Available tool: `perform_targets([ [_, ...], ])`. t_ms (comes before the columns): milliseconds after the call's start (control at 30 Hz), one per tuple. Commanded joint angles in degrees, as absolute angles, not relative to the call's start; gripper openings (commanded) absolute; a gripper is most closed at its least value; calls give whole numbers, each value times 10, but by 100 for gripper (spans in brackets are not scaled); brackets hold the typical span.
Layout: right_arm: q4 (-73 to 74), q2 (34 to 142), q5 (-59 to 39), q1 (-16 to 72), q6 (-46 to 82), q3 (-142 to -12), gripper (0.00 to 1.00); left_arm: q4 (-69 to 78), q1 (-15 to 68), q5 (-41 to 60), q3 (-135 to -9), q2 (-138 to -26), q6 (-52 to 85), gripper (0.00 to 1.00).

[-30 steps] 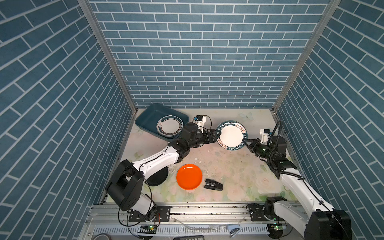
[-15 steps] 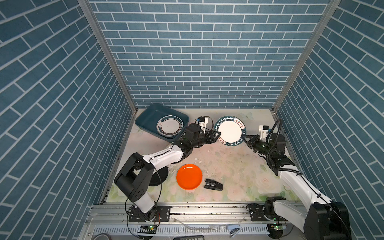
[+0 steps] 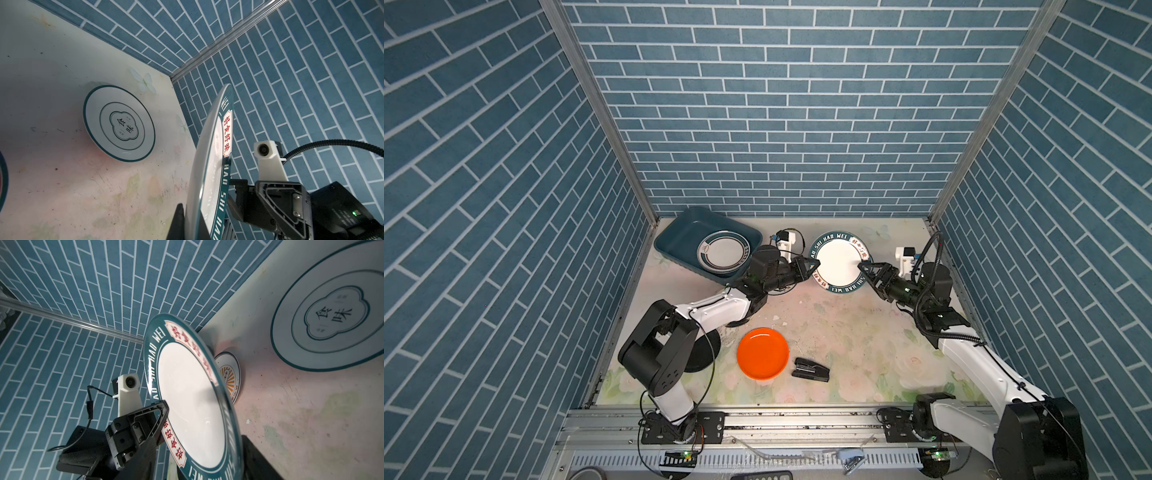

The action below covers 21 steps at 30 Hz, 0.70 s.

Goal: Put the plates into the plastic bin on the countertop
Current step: 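Grasp the upright plate rim with the left gripper and open the right gripper, then carry the plate to the teal bin with the left gripper while the right gripper withdraws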

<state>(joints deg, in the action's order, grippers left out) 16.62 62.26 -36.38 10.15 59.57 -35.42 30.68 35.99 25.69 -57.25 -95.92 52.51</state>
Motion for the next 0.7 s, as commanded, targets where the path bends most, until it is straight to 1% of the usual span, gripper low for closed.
perform_targets([
  [0,158,619,-371,105,584,-377,84,305,342,257,-570,-958,509,0],
  [100,133,619,-370,104,551,-384,93,280,320,257,-574,-946,496,0],
  [200,96,616,-348,104,515,-390,98,235,286,251,-581,-925,478,0],
  [367,62,579,-308,104,469,-371,99,174,208,241,-580,-886,448,0],
  [433,47,566,-297,104,454,-364,99,150,177,216,-571,-866,444,0],
  [567,11,550,-288,104,433,-363,99,159,112,179,-541,-822,440,0],
  [667,2,544,-276,104,430,-360,99,110,71,137,-538,-790,431,0],
])
